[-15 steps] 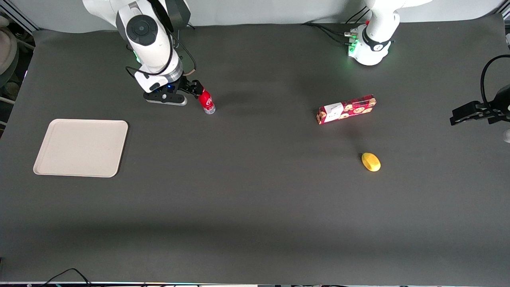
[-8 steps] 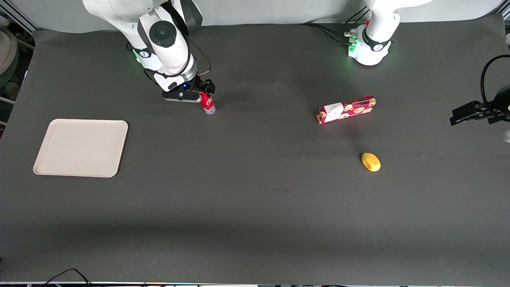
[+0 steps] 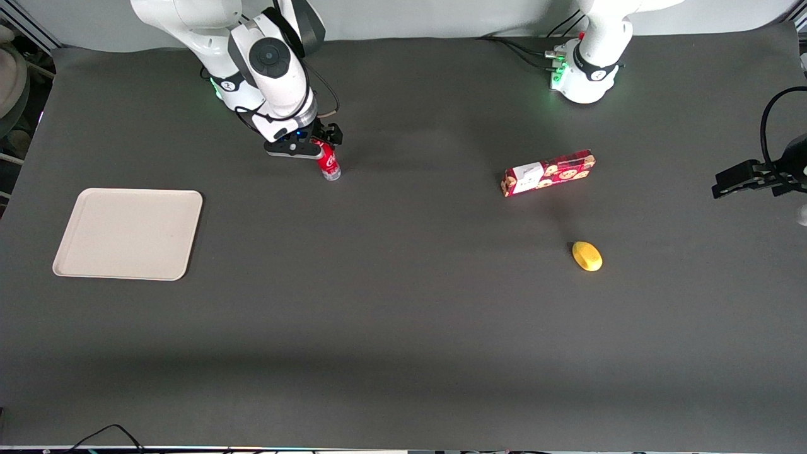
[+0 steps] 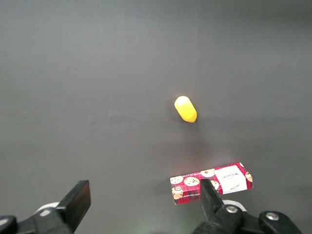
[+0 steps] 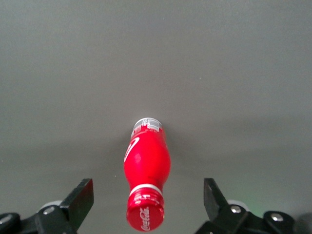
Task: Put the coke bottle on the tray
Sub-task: 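Lower the right gripper around the bottle and close on it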
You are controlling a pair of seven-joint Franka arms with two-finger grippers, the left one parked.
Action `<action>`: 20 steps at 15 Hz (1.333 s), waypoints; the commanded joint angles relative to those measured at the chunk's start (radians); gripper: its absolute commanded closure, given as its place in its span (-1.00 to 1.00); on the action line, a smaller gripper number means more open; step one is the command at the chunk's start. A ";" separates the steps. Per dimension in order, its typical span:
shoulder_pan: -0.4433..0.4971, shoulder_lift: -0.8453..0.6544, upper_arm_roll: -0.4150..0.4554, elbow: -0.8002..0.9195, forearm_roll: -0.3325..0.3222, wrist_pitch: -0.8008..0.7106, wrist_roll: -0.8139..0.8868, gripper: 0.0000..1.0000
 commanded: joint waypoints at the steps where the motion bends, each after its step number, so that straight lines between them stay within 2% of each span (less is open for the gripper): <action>1: 0.011 -0.010 0.020 -0.018 0.025 0.020 0.041 -1.00; 4: 0.011 -0.002 0.028 -0.026 0.025 0.020 0.043 -0.93; 6: 0.011 -0.002 0.028 -0.027 0.027 0.022 0.043 -0.53; 9: 0.011 -0.001 0.028 -0.027 0.027 0.022 0.043 0.24; 13: 0.011 0.010 0.027 -0.026 0.048 0.022 0.043 1.00; 20: 0.012 -0.011 -0.013 0.020 0.056 0.006 0.041 1.00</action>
